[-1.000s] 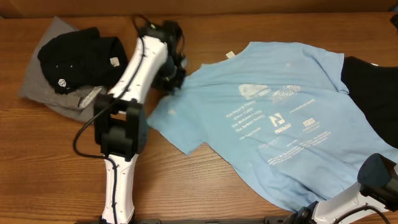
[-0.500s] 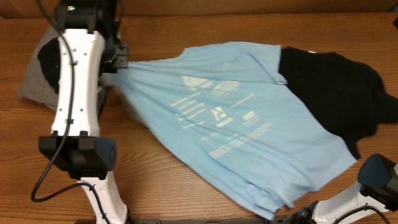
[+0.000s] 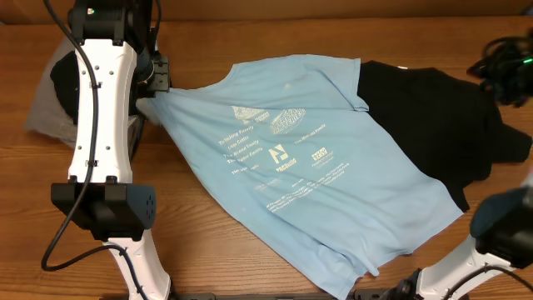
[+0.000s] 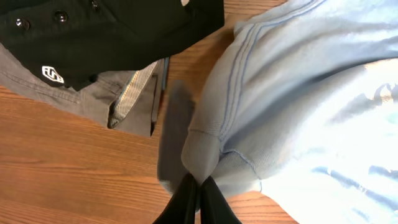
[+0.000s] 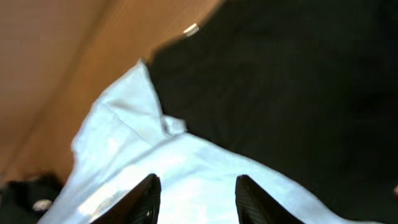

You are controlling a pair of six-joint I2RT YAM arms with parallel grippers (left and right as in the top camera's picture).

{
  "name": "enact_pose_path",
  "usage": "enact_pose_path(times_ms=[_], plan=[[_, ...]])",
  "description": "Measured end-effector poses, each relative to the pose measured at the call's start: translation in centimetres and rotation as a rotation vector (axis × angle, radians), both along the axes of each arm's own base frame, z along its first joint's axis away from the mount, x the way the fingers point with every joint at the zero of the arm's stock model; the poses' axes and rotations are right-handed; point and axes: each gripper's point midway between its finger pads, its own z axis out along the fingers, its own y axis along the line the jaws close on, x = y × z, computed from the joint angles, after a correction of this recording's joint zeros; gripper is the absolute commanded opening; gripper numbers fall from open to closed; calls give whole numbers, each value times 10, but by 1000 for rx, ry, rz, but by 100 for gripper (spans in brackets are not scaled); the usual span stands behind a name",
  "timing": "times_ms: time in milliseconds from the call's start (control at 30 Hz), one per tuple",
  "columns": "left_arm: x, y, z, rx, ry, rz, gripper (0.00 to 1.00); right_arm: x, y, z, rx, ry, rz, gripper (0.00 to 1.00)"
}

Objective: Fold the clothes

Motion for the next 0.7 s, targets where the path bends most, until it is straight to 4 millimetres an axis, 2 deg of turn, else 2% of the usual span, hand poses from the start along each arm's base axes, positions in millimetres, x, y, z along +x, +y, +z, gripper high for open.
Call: enact_pose_path(times_ms=[67, 200, 300, 533, 700], plan=[[0, 0, 0, 0, 0, 0, 7, 8, 7, -48, 12, 42, 20, 32], [0, 0, 0, 0, 0, 0, 8, 11, 16, -108, -1, 72, 34, 12], [0, 0, 0, 0, 0, 0, 8, 11, 14, -142, -30, 74, -6, 6], [0, 0, 0, 1, 0, 0, 9, -13, 13, -203, -47, 119, -93, 4], [0, 1, 0, 3, 0, 0, 10, -22, 3, -218, -101, 143, -153, 4]])
